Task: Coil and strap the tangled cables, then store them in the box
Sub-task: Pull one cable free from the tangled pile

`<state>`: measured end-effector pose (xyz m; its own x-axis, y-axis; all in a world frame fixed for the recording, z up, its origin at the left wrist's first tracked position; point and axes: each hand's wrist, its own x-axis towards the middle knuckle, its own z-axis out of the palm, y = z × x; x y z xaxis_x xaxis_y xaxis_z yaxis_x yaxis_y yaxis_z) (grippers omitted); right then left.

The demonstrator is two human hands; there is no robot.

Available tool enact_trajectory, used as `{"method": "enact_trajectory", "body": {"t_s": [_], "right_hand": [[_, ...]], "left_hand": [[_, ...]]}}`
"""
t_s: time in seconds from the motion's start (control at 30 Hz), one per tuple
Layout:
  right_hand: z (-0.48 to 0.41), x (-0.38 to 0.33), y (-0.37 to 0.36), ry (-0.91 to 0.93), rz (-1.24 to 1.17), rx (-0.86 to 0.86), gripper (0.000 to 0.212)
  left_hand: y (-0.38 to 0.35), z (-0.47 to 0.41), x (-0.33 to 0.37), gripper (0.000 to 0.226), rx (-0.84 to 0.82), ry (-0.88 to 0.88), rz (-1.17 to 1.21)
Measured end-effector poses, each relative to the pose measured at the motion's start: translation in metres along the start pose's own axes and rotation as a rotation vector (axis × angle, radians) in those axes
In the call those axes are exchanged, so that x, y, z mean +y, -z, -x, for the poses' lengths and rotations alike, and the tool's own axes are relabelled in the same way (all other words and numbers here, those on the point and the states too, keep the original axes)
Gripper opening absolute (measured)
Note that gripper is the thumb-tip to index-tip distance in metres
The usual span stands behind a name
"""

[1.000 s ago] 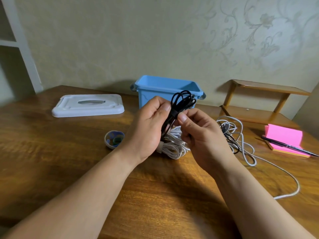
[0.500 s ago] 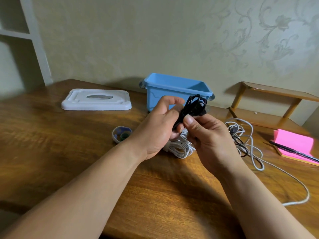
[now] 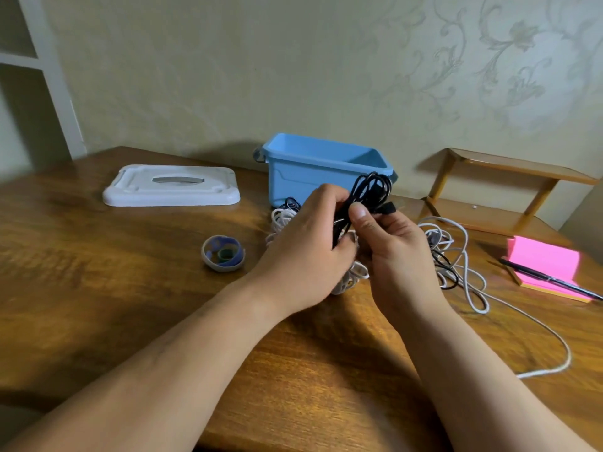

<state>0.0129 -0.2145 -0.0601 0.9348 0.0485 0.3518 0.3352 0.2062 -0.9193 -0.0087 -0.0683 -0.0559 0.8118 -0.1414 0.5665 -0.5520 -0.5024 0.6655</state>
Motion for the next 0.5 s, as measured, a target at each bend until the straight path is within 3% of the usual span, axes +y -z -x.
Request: {"method": "enact_trajectory", "body": {"t_s": [0.27, 0.5], "right_hand": [[-0.0004, -0.0031, -0.0011, -0.066, 0.031, 0.017, 0.028], [0.0014, -0.0029, 0.0013, -0.029, 0.027, -0.033, 0.022]], "left_hand": [[-0.0050, -0.0044, -0.0020, 0.015, 0.166, -0.164, -0.358], [-0.0049, -0.0085, -0.0053, 0.016, 0.210, -0.063, -0.205]]}}
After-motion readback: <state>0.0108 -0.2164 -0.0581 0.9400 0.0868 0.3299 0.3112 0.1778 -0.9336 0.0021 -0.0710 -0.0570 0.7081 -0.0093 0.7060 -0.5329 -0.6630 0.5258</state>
